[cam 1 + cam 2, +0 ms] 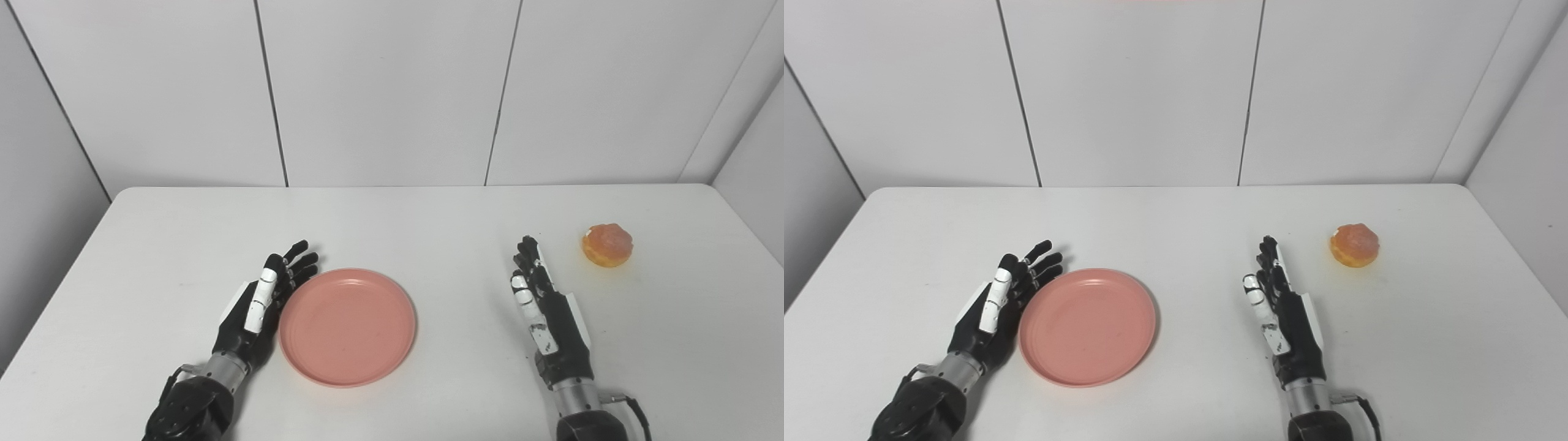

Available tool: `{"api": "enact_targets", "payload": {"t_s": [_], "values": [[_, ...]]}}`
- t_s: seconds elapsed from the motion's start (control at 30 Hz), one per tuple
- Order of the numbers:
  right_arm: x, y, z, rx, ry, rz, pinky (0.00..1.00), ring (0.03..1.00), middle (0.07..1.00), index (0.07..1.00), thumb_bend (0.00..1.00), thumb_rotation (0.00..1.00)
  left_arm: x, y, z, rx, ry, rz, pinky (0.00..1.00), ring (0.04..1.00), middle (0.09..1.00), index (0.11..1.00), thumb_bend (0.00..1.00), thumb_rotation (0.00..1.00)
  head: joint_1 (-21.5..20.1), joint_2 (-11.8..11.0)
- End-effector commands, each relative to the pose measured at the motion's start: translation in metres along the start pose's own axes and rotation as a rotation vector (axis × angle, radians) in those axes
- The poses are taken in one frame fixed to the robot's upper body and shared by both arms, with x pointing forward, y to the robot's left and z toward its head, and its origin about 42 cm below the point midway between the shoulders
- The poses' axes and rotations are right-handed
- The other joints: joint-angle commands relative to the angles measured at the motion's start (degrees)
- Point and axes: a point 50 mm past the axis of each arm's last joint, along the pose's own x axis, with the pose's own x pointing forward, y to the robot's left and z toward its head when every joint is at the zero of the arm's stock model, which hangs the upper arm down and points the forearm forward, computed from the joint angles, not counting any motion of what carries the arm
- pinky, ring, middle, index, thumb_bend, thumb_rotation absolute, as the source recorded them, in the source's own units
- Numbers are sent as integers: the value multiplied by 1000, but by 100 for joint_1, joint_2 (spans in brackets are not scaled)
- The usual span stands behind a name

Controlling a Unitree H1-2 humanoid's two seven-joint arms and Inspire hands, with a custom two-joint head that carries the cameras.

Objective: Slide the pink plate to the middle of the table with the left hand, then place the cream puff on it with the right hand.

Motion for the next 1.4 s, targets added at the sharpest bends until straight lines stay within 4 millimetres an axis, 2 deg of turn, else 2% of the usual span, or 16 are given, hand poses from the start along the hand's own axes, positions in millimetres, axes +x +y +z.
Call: {"api": "enact_targets", "payload": {"t_s": [0.0, 0.2, 0.47, 0.67, 1.0, 1.23, 1.37], "values": [[-15, 10, -16, 27, 73, -5, 1000, 1000, 1000, 1000, 628, 841, -1, -6, 2, 0, -3, -34, 927, 917, 907, 914, 730, 1000, -10, 65], [-13, 10, -13, 5, 79, -5, 1000, 1000, 1000, 1000, 638, 873, -4, -15, 1, -3, -1, -32, 931, 928, 924, 926, 731, 1000, -1, 112], [-12, 9, -10, 0, 81, -10, 1000, 1000, 1000, 1000, 648, 859, -9, -30, -6, -38, -20, -2, 936, 941, 933, 930, 743, 1000, 71, 204], [-13, 7, -9, 2, 81, -7, 1000, 1000, 1000, 1000, 653, 858, -10, -42, -13, -59, -58, 41, 907, 906, 897, 883, 788, 996, 125, 217], [-13, 3, -9, 1, 69, -11, 1000, 1000, 1000, 1000, 681, 839, -17, -56, -18, -54, -70, 5, 941, 928, 911, 886, 761, 1000, 210, 225], [-14, 4, -10, -2, 73, -5, 1000, 1000, 1000, 1000, 670, 845, -18, -60, -19, -72, -74, -22, 983, 956, 939, 921, 716, 1000, 183, 214], [-14, 4, -10, -2, 77, -3, 996, 1000, 1000, 1000, 658, 852, -19, -62, -19, -82, -73, -25, 987, 959, 945, 933, 725, 1000, 166, 221]]}}
